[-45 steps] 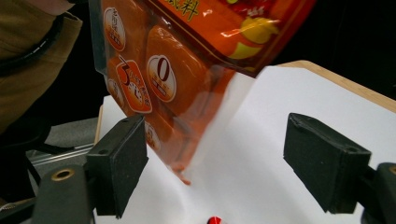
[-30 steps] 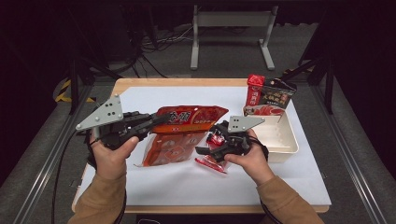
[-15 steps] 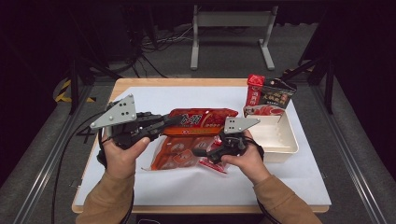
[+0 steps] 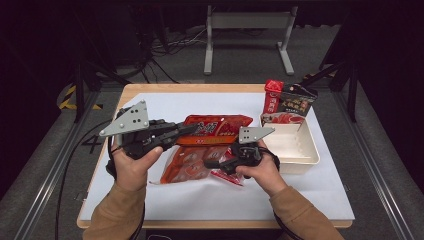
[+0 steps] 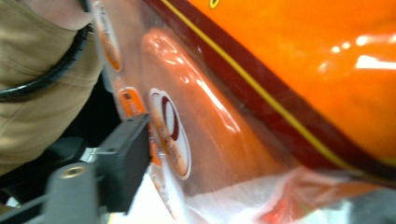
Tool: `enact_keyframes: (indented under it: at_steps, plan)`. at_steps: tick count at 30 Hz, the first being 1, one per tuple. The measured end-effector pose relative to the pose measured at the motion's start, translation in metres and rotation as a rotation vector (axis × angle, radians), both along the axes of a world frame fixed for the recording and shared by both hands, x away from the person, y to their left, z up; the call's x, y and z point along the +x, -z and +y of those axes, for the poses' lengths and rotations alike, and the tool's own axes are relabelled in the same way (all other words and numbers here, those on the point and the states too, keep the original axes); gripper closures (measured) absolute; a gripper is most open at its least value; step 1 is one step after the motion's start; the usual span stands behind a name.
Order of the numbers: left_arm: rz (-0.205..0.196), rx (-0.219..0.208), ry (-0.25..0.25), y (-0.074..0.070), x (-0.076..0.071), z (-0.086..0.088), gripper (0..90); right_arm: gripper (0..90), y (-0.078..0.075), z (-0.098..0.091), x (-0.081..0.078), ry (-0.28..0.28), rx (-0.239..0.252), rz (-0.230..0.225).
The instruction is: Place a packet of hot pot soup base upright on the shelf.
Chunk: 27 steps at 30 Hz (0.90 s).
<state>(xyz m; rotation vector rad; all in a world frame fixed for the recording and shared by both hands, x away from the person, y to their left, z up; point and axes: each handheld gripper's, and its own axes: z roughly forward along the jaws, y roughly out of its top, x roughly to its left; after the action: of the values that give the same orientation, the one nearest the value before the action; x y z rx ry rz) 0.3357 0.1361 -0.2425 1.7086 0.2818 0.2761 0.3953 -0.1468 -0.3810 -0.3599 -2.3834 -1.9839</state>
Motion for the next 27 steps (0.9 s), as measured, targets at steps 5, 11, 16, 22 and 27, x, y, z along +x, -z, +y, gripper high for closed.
enact_keyframes:
  at_steps: [5,11,16,22,27]
  plan:
    - [0.007,-0.007,0.005,0.0,0.0,0.0,90.0,49.1,-0.003,0.0,-0.002,-0.034,-0.002,-0.009]
    - [0.006,-0.012,0.0,-0.001,-0.001,0.002,90.0,62.0,-0.009,0.0,-0.006,-0.056,-0.033,-0.028]
    - [0.002,-0.012,-0.012,-0.001,-0.001,0.005,90.0,67.4,-0.013,0.003,-0.01,-0.069,-0.052,-0.05]
    - [0.009,-0.024,-0.018,0.0,0.001,0.007,90.0,69.9,-0.018,0.001,-0.013,-0.045,-0.082,-0.078]
    - [0.011,-0.031,-0.021,0.001,0.002,0.009,90.0,70.2,-0.021,0.0,-0.015,-0.036,-0.103,-0.083]
